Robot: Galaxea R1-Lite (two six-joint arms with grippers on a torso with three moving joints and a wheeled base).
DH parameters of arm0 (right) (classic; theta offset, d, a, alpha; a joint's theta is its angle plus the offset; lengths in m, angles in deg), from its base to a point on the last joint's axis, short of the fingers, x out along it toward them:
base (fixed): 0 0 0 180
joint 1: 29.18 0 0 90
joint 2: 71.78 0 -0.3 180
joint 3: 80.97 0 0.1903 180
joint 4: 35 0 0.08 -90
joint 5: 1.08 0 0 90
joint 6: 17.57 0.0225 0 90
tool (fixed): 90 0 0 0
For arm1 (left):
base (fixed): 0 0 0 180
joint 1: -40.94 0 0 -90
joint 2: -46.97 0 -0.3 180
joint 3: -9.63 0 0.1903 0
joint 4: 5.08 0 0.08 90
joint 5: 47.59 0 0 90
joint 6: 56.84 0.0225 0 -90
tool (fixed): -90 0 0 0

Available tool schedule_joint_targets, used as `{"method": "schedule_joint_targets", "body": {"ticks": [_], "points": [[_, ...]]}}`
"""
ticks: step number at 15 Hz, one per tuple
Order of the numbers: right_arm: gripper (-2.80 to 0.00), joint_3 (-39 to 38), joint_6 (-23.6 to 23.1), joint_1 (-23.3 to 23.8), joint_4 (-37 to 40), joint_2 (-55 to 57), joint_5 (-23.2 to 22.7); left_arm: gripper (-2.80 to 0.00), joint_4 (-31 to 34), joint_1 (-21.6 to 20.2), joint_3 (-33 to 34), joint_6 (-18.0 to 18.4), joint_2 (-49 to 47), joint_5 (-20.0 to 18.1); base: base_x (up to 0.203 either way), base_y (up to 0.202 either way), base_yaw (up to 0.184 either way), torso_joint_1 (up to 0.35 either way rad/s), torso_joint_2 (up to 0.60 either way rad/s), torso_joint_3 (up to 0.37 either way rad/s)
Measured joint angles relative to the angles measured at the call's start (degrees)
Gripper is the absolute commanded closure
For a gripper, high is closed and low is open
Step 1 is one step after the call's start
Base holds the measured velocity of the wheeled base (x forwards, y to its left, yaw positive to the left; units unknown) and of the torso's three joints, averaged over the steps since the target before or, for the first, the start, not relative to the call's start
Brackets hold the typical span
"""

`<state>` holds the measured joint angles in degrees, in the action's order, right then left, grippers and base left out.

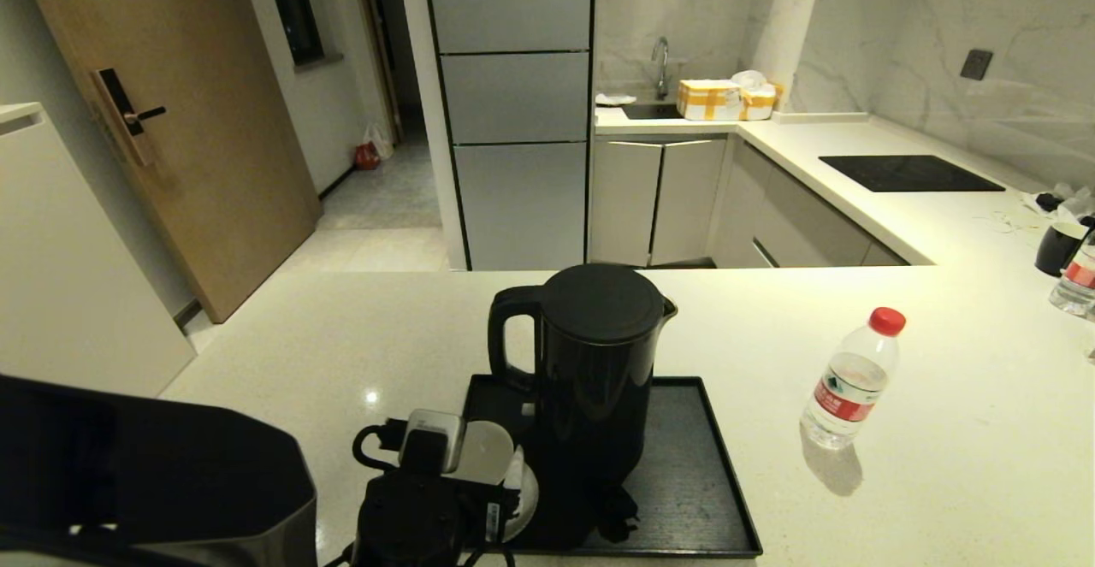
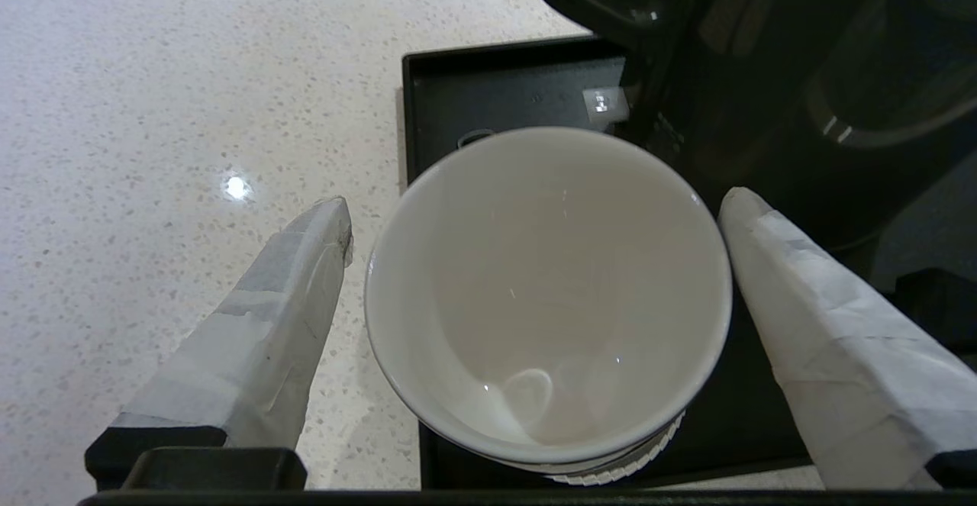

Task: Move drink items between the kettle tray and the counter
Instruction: Return the tea cup to its original position

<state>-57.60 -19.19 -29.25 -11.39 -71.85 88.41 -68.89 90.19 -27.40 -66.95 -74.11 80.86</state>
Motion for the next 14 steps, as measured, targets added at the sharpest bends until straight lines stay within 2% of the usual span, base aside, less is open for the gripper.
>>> {"method": "schedule_joint_targets", "body": {"ticks": [14], "points": [[0.00,0.0,0.0,0.0,0.0,0.0,0.0,-2.80,0.0,2.3,0.1,0.9,0.0,0.1,0.000,0.000,0.000,0.000,0.00,0.000]]}}
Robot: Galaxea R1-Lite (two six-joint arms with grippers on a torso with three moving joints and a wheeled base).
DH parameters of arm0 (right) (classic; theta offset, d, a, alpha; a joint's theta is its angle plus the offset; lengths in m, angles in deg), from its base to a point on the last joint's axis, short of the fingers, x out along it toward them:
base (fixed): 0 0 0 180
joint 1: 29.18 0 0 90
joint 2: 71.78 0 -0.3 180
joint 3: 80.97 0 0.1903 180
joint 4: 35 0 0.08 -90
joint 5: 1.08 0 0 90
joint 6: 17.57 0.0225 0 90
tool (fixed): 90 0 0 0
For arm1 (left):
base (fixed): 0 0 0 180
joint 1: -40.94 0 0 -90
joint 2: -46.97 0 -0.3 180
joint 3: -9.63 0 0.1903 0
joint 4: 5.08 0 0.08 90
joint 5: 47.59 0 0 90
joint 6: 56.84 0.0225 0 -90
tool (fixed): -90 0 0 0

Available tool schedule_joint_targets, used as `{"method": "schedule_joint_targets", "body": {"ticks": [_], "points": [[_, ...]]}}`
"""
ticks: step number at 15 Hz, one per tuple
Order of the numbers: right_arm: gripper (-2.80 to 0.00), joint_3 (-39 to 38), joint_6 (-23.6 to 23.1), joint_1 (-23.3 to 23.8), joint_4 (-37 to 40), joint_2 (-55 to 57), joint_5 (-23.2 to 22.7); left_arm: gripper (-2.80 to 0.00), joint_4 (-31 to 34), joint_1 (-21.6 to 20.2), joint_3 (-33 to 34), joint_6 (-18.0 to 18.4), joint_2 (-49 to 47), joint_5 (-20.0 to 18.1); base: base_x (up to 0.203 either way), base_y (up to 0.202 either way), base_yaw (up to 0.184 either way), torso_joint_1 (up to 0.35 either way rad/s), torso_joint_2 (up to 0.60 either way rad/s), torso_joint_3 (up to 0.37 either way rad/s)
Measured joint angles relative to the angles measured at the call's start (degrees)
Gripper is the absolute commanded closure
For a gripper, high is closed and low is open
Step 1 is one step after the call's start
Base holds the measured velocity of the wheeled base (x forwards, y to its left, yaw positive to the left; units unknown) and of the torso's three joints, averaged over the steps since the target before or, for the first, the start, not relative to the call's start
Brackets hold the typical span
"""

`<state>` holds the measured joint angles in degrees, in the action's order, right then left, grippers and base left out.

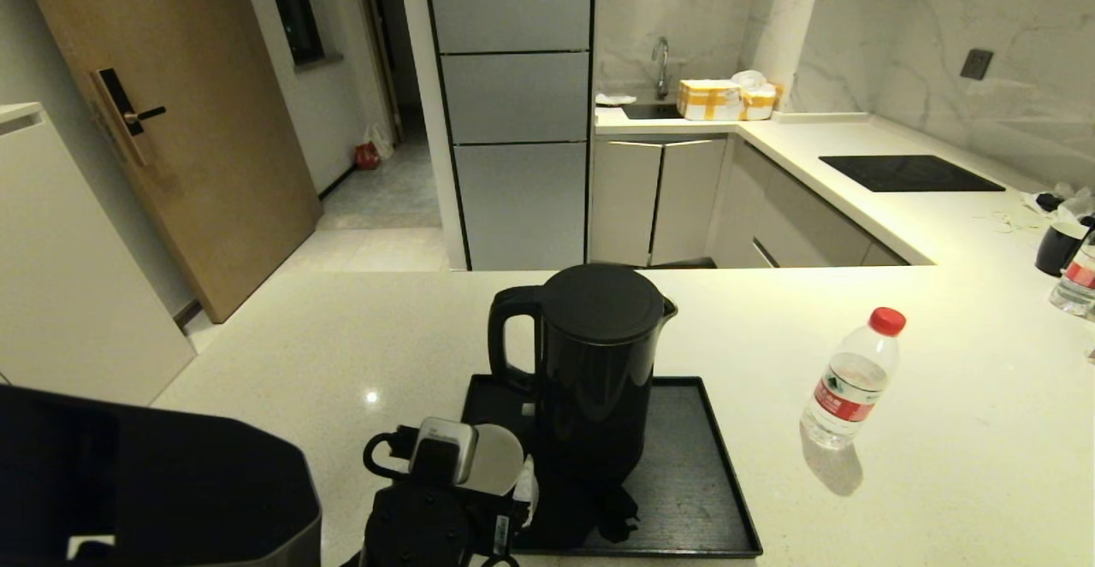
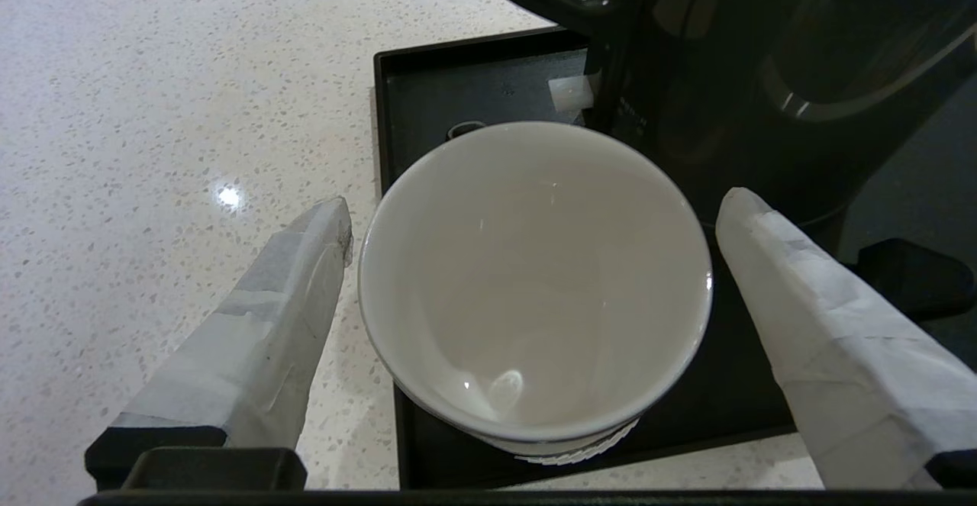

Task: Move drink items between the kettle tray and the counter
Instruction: Return the tea cup to its original position

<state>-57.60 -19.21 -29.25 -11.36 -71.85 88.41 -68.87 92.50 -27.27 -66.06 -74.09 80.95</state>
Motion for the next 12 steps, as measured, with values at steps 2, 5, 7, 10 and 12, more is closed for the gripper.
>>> {"method": "schedule_joint_targets", "body": {"ticks": [2,5,7,10,12], "points": [[0.00,0.0,0.0,0.0,0.0,0.0,0.0,-2.80,0.0,0.1,0.1,0.0,0.0,0.0,0.000,0.000,0.000,0.000,0.00,0.000],[0.00,0.0,0.0,0.0,0.0,0.0,-0.1,-2.80,0.0,0.1,0.1,-0.1,0.1,0.0,0.000,0.000,0.000,0.000,0.00,0.000],[0.00,0.0,0.0,0.0,0.0,0.0,0.0,-2.80,0.0,0.1,0.5,-0.1,0.7,0.5,0.000,0.000,0.000,0.000,0.00,0.000],[0.00,0.0,0.0,0.0,0.0,0.0,0.0,-2.80,0.0,0.2,1.1,0.0,2.0,1.0,0.000,0.000,0.000,0.000,0.00,0.000],[0.00,0.0,0.0,0.0,0.0,0.0,0.0,-2.80,0.0,0.2,1.7,0.7,3.0,1.1,0.000,0.000,0.000,0.000,0.00,0.000]]}}
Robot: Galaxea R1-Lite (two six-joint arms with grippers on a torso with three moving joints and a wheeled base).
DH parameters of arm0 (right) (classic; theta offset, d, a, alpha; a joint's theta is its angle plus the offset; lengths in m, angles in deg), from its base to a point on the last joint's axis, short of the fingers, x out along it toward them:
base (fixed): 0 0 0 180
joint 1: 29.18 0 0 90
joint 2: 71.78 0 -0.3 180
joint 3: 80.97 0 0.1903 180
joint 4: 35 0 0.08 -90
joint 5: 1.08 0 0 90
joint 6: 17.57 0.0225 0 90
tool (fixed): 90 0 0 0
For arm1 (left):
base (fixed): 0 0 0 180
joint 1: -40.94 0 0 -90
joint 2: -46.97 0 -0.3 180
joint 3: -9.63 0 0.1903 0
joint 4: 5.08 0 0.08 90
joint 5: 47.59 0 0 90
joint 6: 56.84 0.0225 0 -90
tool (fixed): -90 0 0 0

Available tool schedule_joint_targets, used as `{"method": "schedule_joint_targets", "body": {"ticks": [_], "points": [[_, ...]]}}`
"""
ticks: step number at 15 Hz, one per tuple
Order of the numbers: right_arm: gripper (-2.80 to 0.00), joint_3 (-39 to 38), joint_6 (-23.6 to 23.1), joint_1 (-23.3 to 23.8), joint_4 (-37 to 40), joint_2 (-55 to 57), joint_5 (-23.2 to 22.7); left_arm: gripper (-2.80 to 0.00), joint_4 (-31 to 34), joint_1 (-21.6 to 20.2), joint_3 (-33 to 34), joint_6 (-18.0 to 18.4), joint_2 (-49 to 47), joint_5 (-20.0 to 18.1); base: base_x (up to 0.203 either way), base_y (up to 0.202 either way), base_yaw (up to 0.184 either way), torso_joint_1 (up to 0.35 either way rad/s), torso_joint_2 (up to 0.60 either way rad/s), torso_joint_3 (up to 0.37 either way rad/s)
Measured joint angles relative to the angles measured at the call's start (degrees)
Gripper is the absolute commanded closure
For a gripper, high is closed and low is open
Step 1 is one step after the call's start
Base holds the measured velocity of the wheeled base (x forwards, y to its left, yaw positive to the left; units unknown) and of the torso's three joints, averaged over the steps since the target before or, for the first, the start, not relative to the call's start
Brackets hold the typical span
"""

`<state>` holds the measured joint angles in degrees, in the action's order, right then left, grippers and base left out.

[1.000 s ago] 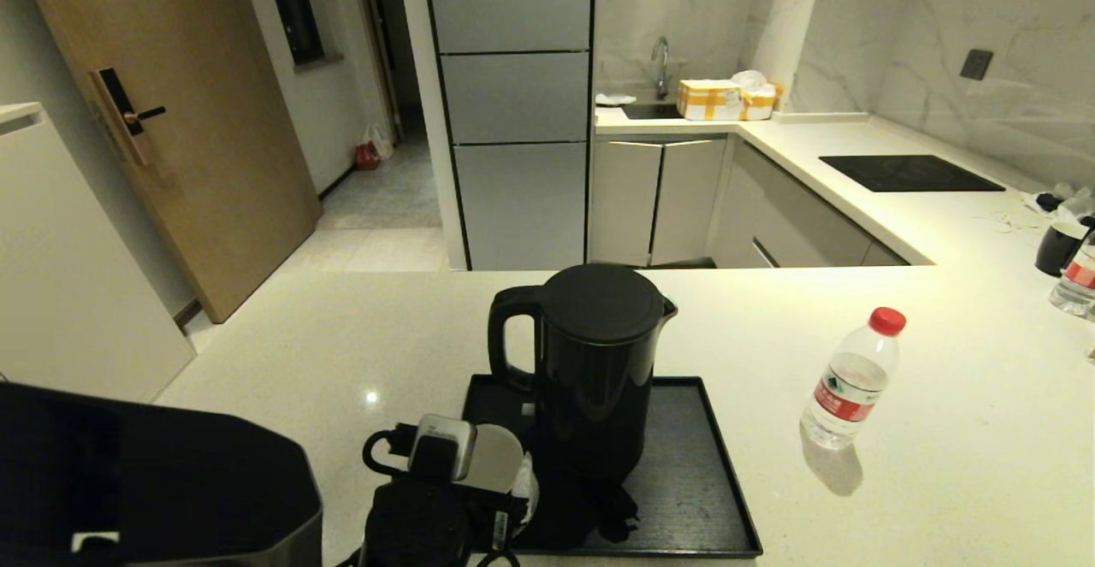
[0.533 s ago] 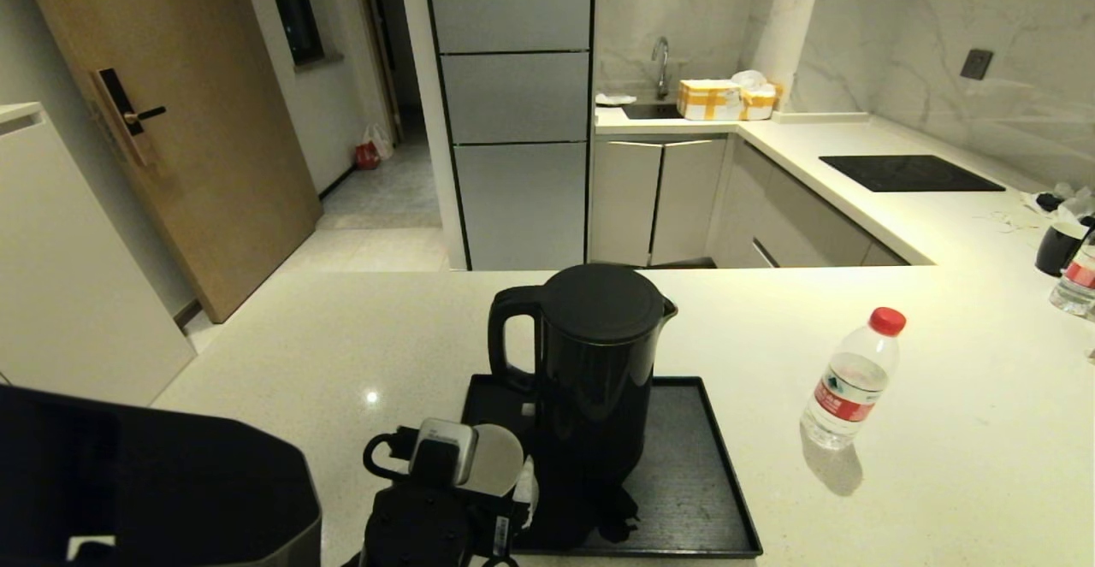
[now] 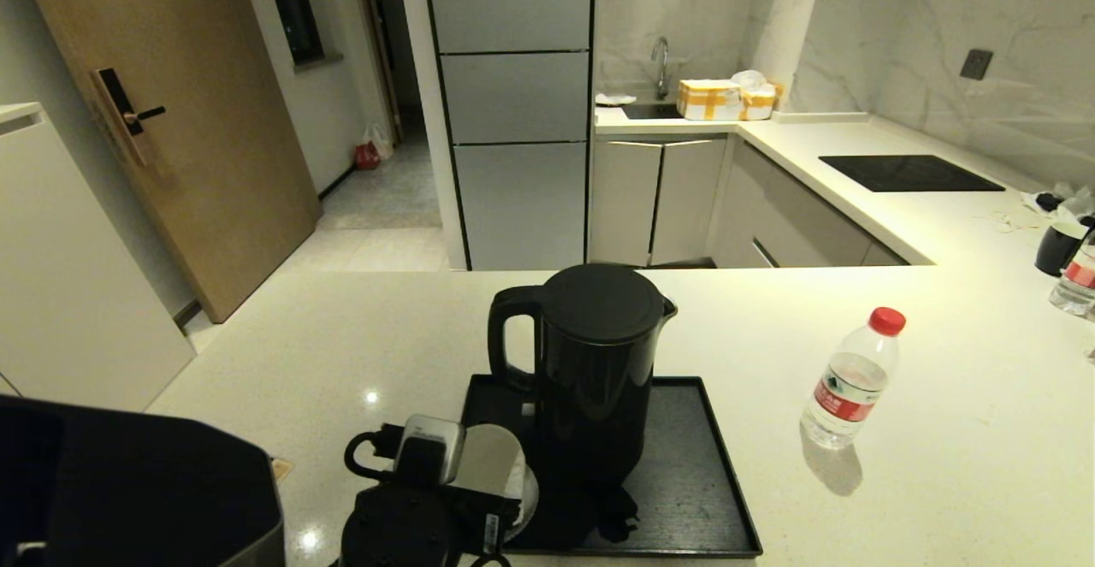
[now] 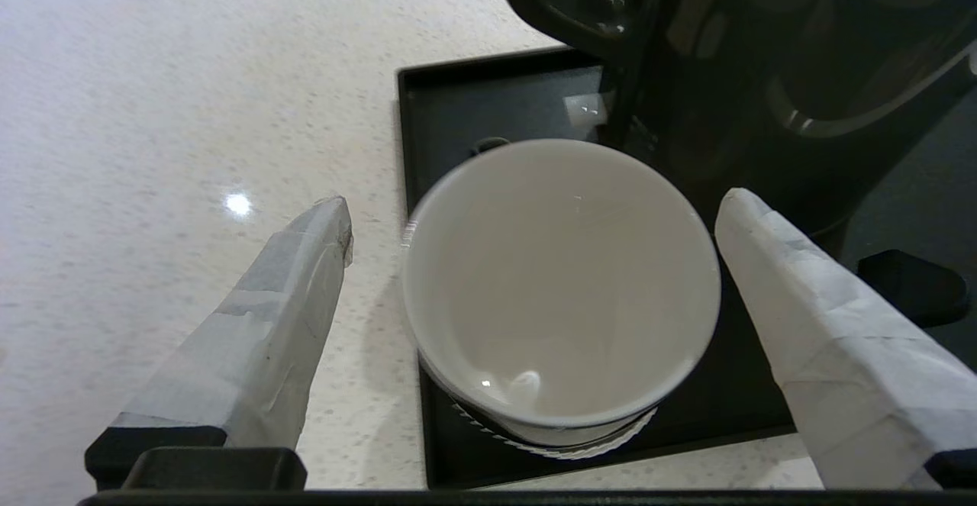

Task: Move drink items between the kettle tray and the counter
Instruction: Return the tea cup to its original position, then return the bottled water to its original position

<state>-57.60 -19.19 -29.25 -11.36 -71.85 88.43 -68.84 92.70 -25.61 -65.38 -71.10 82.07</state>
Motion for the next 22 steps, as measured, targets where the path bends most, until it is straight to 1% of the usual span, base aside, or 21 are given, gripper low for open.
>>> {"method": "schedule_joint_targets", "body": {"ticks": [4,6,8,12,13,16,17,18,19,21,22], "points": [[0.00,0.0,0.0,0.0,0.0,0.0,0.0,-2.80,0.0,1.0,1.1,1.2,3.1,0.2,0.000,0.000,0.000,0.000,0.00,0.000],[0.00,0.0,0.0,0.0,0.0,0.0,0.0,-2.80,-0.1,1.9,1.4,2.6,4.9,1.6,0.000,0.000,0.000,0.000,0.00,0.000],[0.00,0.0,0.0,0.0,0.0,0.0,0.0,-2.80,0.0,2.3,1.7,3.3,6.6,1.8,0.000,0.000,0.000,0.000,0.00,0.000],[0.00,0.0,0.0,0.0,0.0,0.0,0.0,-2.80,0.0,2.9,4.4,7.4,12.7,2.5,0.000,0.000,0.000,0.000,0.00,0.000],[0.00,0.0,0.0,0.0,0.0,0.0,0.0,0.00,0.0,3.2,5.5,8.8,14.5,2.7,0.000,0.000,0.000,0.000,0.00,0.000],[0.00,0.0,0.0,0.0,0.0,0.0,0.0,0.00,0.5,3.5,8.4,14.3,20.3,4.4,0.000,0.000,0.000,0.000,0.00,0.000],[0.00,0.0,0.0,0.0,0.0,0.0,0.0,0.00,1.9,2.9,8.9,15.5,22.2,5.2,0.000,0.000,0.000,0.000,0.00,0.000],[0.00,0.0,0.0,0.0,0.0,0.0,0.0,0.00,3.8,1.1,9.2,16.0,24.6,6.1,0.000,0.000,0.000,0.000,0.00,0.000],[0.00,0.0,0.0,0.0,0.0,0.0,0.0,0.00,6.6,-1.6,9.3,16.3,27.9,6.7,0.000,0.000,0.000,0.000,0.00,0.000],[0.00,0.0,0.0,0.0,0.0,0.0,0.0,0.00,14.3,-8.2,8.2,16.9,37.5,7.4,0.000,0.000,0.000,0.000,0.00,0.000],[0.00,0.0,0.0,0.0,0.0,0.0,0.0,0.00,19.8,-12.1,6.6,17.1,43.5,7.5,0.000,0.000,0.000,0.000,0.00,0.000]]}}
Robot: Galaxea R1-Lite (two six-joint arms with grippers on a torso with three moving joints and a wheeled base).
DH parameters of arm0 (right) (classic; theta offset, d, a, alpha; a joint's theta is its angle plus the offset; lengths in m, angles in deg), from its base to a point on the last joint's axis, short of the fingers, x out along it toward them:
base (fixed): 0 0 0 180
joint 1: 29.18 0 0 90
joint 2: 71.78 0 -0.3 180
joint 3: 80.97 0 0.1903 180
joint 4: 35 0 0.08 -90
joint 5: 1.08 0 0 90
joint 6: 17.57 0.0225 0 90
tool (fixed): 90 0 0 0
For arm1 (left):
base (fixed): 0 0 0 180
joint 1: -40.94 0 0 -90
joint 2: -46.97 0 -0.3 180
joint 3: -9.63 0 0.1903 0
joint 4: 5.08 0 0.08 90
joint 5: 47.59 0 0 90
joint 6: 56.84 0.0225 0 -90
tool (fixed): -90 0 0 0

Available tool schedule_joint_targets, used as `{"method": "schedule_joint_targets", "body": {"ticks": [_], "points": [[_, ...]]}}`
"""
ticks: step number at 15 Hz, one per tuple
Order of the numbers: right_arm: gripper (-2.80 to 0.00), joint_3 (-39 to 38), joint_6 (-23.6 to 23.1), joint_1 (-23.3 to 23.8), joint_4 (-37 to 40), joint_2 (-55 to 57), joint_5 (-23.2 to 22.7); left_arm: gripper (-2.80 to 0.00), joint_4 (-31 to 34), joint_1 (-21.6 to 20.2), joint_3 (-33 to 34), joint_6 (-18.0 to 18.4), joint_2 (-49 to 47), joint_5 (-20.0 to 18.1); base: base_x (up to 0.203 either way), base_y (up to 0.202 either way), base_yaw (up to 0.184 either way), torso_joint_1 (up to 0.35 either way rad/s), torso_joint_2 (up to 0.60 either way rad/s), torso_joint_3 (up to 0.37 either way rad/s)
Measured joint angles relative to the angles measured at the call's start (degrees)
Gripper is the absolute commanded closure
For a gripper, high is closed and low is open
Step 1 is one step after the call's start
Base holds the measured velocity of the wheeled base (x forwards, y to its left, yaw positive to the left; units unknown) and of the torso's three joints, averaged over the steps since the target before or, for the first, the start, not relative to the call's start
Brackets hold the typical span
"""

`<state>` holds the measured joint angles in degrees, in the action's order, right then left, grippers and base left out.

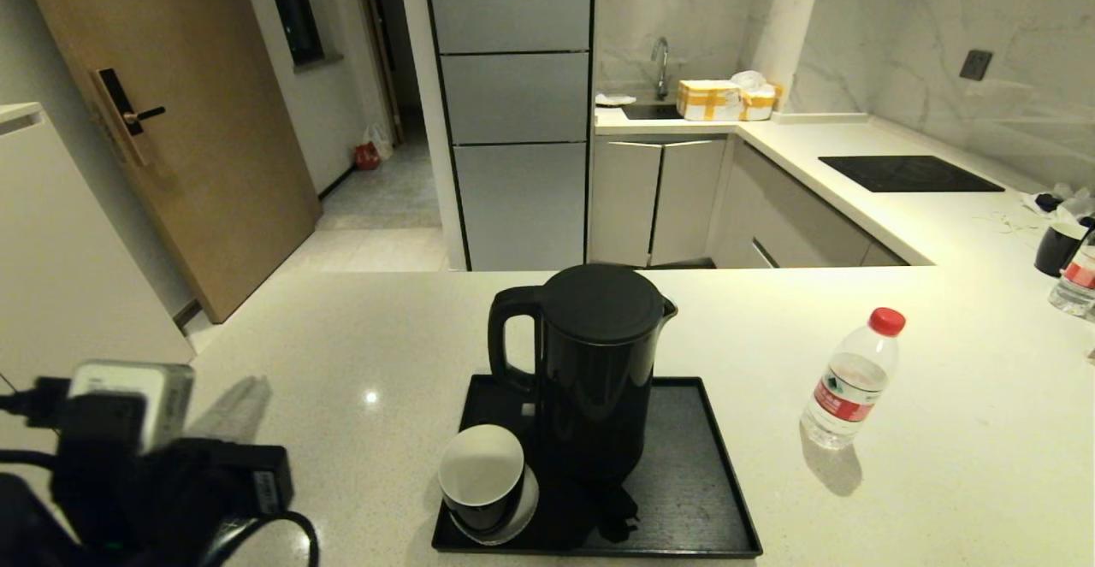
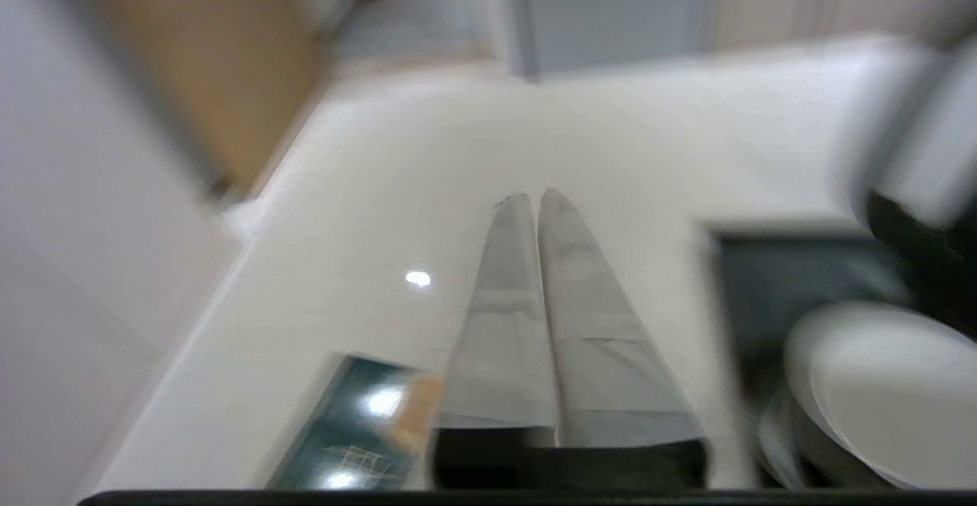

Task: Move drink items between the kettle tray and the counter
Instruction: Return the bottled water to its original position

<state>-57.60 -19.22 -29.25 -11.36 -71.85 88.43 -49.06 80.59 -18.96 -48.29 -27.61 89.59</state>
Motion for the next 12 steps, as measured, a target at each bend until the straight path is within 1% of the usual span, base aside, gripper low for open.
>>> {"method": "schedule_joint_targets", "body": {"ticks": [2,4,5,6,7,9,11,12], "points": [[0.00,0.0,0.0,0.0,0.0,0.0,0.0,0.00,14.2,-6.9,-6.1,-0.7,12.9,-0.4,0.000,0.000,0.000,0.000,0.00,0.000],[0.00,0.0,0.0,0.0,0.0,0.0,0.0,0.00,35.3,-14.1,-18.7,-4.1,25.4,-1.3,0.000,0.000,0.000,0.000,0.00,0.000],[0.00,0.0,0.0,0.0,0.0,0.0,0.0,0.00,47.6,-18.3,-24.8,-6.3,30.9,-2.5,0.000,0.000,0.000,0.000,0.00,0.000],[0.00,0.0,0.0,0.0,0.0,0.0,0.0,0.00,58.8,-22.4,-29.5,-8.0,36.2,-4.3,0.000,0.000,0.000,0.000,0.00,0.000],[0.00,0.0,0.0,0.0,0.0,0.0,0.0,0.00,70.6,-26.6,-33.3,-9.4,42.3,-7.2,0.000,0.000,0.000,0.000,0.00,0.000],[0.00,0.0,0.0,0.0,0.0,0.0,0.0,0.00,90.3,-32.4,-37.8,-10.2,53.5,-13.7,0.000,0.000,0.000,0.000,0.00,0.000],[0.00,0.0,0.0,0.0,0.0,0.0,0.0,0.00,107.5,-36.4,-40.5,-10.6,63.4,-22.2,0.000,0.000,0.000,0.000,0.00,0.000],[0.00,0.0,0.0,0.0,0.0,0.0,0.0,0.00,113.9,-37.4,-41.0,-12.2,66.9,-26.9,0.000,0.000,0.000,0.000,0.00,0.000]]}}
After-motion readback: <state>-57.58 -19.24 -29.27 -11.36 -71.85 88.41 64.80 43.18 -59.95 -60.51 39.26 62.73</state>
